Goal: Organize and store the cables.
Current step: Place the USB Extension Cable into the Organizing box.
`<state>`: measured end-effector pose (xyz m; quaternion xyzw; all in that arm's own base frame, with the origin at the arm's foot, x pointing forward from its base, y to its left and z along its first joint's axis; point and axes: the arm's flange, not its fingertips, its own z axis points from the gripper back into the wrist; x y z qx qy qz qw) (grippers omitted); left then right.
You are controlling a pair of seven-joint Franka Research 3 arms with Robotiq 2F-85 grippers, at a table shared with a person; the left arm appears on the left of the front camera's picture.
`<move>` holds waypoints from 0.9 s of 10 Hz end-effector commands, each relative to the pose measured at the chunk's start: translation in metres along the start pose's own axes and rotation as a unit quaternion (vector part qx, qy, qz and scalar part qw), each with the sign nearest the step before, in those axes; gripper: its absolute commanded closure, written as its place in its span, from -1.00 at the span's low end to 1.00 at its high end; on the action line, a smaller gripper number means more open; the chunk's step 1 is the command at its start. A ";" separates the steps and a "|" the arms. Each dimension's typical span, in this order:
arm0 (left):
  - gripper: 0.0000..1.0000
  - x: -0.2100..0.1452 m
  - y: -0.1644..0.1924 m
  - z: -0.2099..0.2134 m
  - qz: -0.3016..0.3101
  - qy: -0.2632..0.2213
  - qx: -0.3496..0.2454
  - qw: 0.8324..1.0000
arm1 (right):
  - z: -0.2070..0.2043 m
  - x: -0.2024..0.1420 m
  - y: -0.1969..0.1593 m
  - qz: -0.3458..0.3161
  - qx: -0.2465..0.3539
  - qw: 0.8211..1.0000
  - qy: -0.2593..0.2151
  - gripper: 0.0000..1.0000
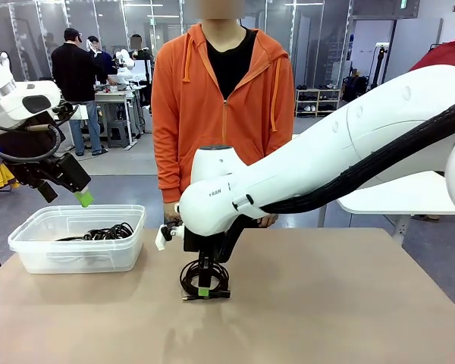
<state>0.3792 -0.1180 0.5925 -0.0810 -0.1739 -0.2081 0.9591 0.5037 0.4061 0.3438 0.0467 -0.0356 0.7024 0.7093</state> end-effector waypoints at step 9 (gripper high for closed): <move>-1.00 0.030 -0.051 0.059 -0.343 0.122 0.078 0.928 | 0.147 -0.220 0.009 -0.058 -0.028 0.995 -0.077 -1.00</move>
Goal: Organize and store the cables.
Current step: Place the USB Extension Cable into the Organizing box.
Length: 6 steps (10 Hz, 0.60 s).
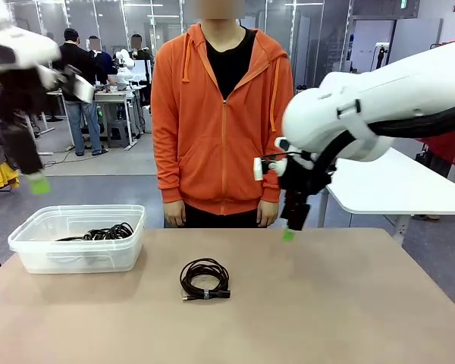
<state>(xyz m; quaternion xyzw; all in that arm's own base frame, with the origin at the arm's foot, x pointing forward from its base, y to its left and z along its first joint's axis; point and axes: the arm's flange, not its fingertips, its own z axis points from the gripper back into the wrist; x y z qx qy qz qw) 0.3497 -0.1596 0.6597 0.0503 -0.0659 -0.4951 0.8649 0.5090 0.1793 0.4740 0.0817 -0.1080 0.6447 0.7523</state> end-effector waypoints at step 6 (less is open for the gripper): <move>-1.00 0.107 -0.008 -0.080 -0.123 -0.013 0.036 0.992 | 0.033 -0.160 0.023 -0.030 -0.039 0.995 -0.088 -1.00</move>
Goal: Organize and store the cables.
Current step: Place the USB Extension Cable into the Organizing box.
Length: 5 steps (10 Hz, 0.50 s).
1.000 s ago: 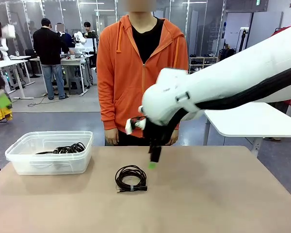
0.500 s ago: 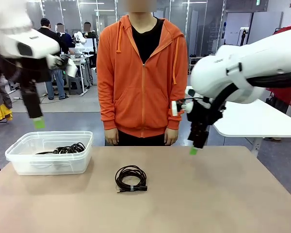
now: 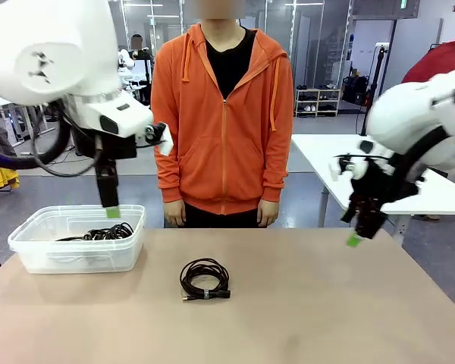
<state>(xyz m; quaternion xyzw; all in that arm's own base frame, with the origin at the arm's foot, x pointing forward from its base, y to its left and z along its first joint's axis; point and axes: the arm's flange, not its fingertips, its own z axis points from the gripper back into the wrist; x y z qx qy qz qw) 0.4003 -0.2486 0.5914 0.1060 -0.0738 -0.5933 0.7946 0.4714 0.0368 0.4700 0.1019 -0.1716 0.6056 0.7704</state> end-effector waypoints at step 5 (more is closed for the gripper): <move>-1.00 0.075 0.032 -0.069 -0.009 -0.032 -0.085 0.996 | 0.010 -0.122 0.045 0.020 -0.031 0.997 -0.064 -1.00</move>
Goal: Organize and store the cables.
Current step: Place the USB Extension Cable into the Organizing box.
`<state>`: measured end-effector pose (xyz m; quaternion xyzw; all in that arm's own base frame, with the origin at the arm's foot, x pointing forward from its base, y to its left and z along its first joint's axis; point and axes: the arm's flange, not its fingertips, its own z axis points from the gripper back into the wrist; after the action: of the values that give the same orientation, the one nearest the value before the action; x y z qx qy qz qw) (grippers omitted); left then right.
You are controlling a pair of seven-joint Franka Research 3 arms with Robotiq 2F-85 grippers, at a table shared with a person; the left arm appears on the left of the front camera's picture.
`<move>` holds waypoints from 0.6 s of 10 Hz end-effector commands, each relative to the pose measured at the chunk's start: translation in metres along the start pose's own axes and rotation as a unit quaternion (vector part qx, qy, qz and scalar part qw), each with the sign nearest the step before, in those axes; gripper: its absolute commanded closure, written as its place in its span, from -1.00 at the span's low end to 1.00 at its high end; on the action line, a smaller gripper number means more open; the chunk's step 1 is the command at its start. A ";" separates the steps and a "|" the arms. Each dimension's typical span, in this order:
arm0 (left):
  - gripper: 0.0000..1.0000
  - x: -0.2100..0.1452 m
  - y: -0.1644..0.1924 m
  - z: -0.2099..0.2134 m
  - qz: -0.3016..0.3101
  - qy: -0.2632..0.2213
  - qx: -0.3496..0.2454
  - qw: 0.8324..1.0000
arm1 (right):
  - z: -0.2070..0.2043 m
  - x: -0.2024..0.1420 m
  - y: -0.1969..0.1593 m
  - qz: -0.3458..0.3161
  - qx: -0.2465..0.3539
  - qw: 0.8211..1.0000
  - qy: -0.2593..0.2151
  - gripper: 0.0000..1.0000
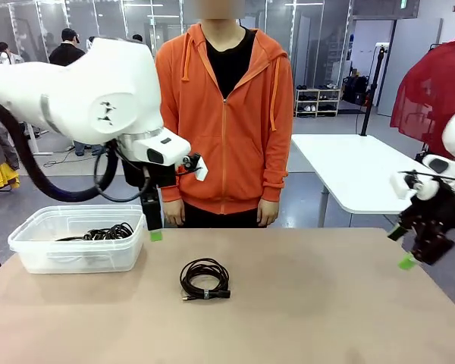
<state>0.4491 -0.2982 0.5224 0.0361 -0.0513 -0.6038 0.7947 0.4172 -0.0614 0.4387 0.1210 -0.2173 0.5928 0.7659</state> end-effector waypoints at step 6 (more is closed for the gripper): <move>-1.00 0.051 0.039 -0.019 0.000 0.008 -0.052 0.999 | -0.009 -0.067 0.036 0.011 -0.016 0.999 -0.037 -1.00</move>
<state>0.5010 -0.3370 0.5005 0.0052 -0.0240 -0.6112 0.7911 0.3694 -0.1148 0.3905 0.1326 -0.2676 0.5886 0.7512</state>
